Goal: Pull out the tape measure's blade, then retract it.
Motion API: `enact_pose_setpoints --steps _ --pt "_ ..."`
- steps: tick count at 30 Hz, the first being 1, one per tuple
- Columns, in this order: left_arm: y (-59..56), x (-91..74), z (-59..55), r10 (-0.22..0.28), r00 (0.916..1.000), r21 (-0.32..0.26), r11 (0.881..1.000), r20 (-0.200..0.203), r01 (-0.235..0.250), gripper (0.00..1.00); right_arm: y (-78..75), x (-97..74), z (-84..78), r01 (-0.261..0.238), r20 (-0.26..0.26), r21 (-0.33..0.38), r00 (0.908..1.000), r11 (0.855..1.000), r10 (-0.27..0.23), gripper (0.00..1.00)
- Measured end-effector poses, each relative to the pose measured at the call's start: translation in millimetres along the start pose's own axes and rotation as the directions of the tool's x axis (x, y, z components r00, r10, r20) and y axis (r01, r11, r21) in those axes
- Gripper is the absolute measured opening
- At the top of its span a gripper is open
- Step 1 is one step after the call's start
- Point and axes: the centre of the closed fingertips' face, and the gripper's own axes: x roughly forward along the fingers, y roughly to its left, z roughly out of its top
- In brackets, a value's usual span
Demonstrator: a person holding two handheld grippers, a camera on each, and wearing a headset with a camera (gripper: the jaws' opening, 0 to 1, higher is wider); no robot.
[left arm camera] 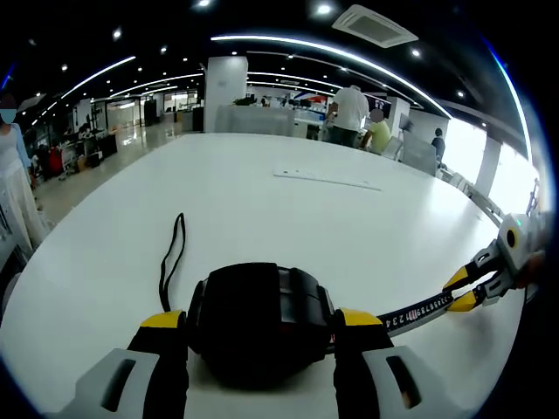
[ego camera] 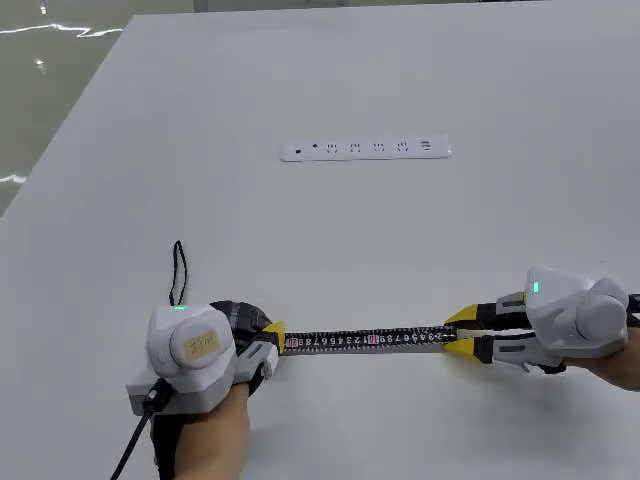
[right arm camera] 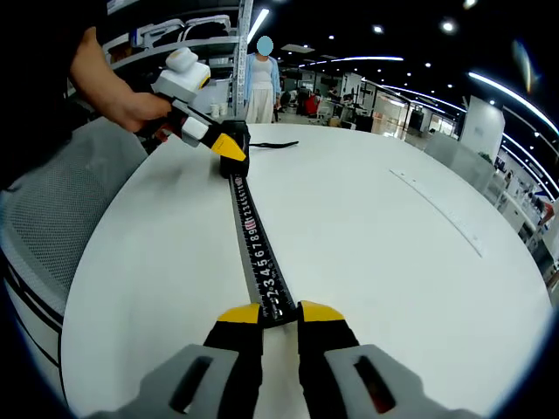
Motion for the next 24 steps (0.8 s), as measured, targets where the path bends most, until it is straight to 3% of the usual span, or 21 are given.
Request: enact_pose_setpoints --steps 11,24 --pt "1.6 0.2 -1.8 -0.004 0.9993 0.023 1.000 -0.037 0.005 0.61 0.7 -0.3 -0.6 -0.005 -0.016 -0.024 0.9999 1.000 0.005 0.13" --pt "1.5 -0.3 -2.7 -0.009 0.9989 0.026 1.000 -0.046 0.010 0.60 -0.4 0.5 -3.2 -0.009 -0.031 -0.038 0.9995 0.999 0.008 0.12"
